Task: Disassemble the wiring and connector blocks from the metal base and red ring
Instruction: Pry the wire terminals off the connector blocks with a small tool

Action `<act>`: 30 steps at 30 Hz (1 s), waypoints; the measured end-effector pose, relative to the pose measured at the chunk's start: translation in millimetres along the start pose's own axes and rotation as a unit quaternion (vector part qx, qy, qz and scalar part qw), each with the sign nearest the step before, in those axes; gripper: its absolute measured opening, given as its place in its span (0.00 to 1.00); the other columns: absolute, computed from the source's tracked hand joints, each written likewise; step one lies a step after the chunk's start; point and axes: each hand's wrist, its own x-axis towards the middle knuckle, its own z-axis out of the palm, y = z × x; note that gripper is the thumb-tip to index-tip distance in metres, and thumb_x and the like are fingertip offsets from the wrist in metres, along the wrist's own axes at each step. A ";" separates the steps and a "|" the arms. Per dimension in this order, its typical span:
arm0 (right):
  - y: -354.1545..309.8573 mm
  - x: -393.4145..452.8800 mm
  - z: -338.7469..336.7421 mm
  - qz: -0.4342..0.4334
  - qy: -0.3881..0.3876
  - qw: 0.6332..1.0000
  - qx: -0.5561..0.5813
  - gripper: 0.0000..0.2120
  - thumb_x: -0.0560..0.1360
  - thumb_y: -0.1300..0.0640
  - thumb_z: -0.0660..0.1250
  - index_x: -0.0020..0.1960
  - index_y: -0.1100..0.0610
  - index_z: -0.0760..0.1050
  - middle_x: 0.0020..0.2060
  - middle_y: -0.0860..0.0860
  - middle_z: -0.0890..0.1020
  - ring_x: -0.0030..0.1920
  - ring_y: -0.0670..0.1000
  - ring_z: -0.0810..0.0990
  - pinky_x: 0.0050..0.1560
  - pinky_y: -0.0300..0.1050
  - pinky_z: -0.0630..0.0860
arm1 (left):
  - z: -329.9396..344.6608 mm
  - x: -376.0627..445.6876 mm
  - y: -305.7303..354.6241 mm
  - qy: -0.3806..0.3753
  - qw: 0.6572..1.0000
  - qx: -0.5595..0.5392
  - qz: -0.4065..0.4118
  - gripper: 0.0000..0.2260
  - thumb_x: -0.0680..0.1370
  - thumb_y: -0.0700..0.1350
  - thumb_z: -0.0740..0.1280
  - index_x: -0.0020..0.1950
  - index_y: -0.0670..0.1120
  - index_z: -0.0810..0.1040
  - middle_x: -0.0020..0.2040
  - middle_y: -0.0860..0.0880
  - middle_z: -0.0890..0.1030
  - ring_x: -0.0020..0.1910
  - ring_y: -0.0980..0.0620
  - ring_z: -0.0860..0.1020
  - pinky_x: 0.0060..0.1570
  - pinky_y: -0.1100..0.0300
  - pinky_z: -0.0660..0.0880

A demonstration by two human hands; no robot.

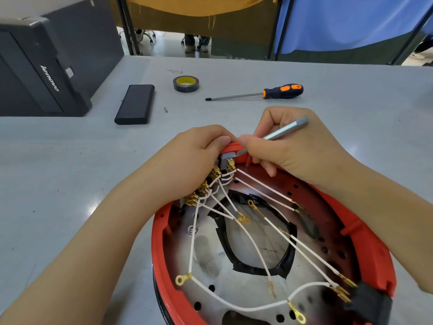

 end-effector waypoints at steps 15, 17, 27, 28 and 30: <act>6.0 6.8 6.7 -0.013 -0.004 0.999 0.035 0.14 0.79 0.51 0.63 0.37 0.54 0.67 0.25 0.53 0.79 0.20 0.52 0.74 0.23 0.32 0.66 | -0.5 -0.8 0.8 -0.004 1.000 -0.012 0.009 0.13 0.82 0.49 0.55 0.45 0.59 0.76 0.29 0.69 0.75 0.28 0.71 0.72 0.25 0.76 0.64; 4.6 7.7 7.3 -0.023 -0.009 1.000 0.017 0.13 0.80 0.51 0.62 0.37 0.53 0.67 0.24 0.52 0.78 0.19 0.49 0.71 0.23 0.35 0.67 | -0.6 -0.8 0.9 -0.003 1.000 -0.016 0.009 0.13 0.82 0.48 0.55 0.45 0.59 0.76 0.28 0.69 0.75 0.28 0.72 0.72 0.25 0.77 0.64; -3.2 17.4 13.1 -0.014 -0.043 0.999 0.025 0.13 0.80 0.54 0.61 0.38 0.55 0.66 0.23 0.50 0.73 0.19 0.43 0.68 0.24 0.31 0.65 | 0.8 0.6 -0.8 0.005 1.000 -0.002 0.006 0.12 0.82 0.49 0.55 0.47 0.59 0.77 0.39 0.56 0.80 0.38 0.63 0.75 0.36 0.71 0.69; -2.7 17.2 14.5 -0.019 -0.033 0.999 0.022 0.13 0.80 0.54 0.61 0.38 0.56 0.66 0.23 0.50 0.72 0.19 0.43 0.68 0.24 0.31 0.64 | 1.0 0.9 -1.4 0.007 1.000 -0.002 0.006 0.12 0.82 0.49 0.55 0.47 0.59 0.77 0.39 0.55 0.80 0.38 0.63 0.75 0.36 0.72 0.68; -1.4 16.7 13.7 -0.016 -0.011 0.999 0.048 0.13 0.81 0.56 0.60 0.39 0.58 0.66 0.22 0.51 0.71 0.18 0.43 0.66 0.22 0.32 0.63 | 0.6 0.6 -1.2 0.007 1.000 -0.002 0.004 0.12 0.82 0.49 0.55 0.46 0.60 0.77 0.36 0.58 0.79 0.35 0.67 0.74 0.32 0.75 0.67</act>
